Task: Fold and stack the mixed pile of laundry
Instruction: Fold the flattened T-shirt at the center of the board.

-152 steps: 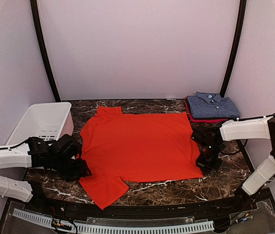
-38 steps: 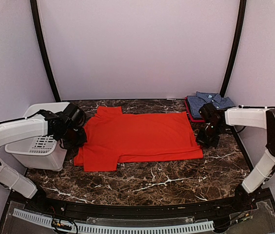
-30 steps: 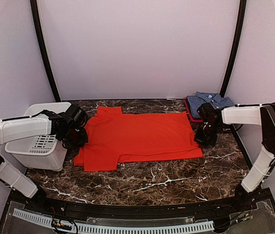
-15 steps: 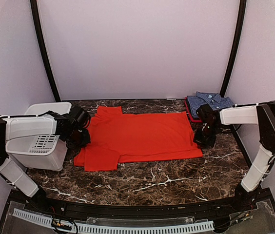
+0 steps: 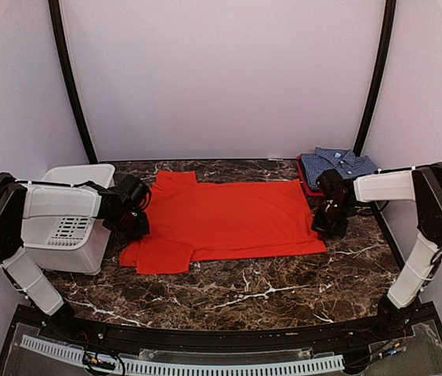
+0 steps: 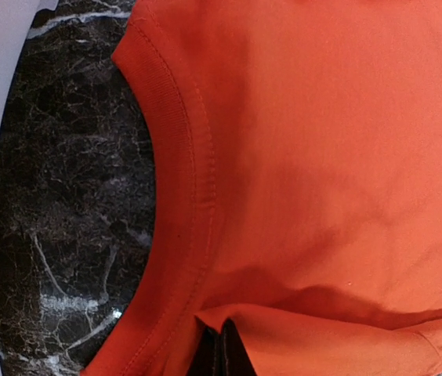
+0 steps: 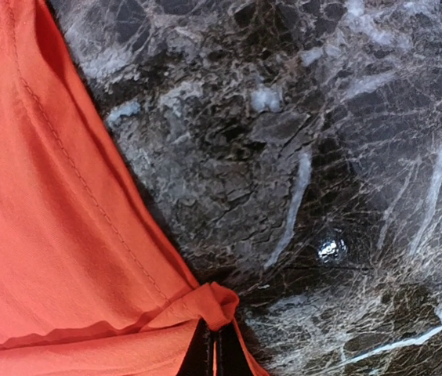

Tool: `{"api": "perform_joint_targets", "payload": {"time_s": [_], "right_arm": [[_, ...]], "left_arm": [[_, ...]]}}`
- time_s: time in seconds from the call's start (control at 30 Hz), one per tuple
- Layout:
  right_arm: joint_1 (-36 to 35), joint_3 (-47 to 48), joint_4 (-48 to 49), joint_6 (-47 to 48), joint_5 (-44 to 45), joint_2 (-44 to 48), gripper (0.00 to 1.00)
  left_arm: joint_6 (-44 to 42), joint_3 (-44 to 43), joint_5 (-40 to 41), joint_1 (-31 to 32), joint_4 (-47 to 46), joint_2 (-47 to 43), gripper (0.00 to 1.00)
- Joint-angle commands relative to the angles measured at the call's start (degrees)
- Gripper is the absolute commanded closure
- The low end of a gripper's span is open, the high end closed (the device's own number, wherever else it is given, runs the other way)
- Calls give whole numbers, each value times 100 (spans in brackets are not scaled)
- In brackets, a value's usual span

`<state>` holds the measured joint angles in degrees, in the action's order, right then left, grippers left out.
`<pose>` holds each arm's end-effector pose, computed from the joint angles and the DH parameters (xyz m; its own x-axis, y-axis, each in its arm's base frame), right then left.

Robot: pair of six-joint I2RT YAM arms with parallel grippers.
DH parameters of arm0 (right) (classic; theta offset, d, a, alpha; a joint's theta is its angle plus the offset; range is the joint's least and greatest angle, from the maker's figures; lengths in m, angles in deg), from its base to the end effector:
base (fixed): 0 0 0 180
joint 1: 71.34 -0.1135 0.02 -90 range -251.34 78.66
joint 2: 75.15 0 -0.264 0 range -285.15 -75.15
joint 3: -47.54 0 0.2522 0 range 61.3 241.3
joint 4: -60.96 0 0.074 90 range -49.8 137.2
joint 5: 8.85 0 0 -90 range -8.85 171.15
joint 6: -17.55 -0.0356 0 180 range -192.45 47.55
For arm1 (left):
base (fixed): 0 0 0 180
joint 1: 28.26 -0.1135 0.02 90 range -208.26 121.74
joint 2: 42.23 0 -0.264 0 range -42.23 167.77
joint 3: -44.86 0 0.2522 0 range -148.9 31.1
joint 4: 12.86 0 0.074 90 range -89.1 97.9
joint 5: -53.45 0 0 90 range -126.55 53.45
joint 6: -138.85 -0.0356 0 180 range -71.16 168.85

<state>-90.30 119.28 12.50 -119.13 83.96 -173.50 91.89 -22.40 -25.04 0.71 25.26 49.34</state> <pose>0.2957 0.0997 0.1559 -0.8544 0.4748 -0.2112 0.4504 0.8793 0.1549 0.2724 -0.1427 0.1771 -0.8356 -0.3018 -0.4590 -0.2415 0.9523 -0.1866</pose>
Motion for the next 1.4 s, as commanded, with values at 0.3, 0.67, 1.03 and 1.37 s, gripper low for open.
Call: {"api": "perform_joint_targets", "payload": {"time_s": [0.3,0.67,1.03,1.37], "right_arm": [[112,-260,-97,91,-246,531,100],[125,-274,-152,135,-84,535,100],[266,-348,38,268,24,328,100],[266,-273,149,834,-565,911,63]], "left_arm": [[-278,-285,-244,-41,322,-386,100],[-417,-639,-343,-41,141,144,100],[-351,-637,63,-58,115,413,100],[-801,-574,-316,-58,328,-683,44]]}}
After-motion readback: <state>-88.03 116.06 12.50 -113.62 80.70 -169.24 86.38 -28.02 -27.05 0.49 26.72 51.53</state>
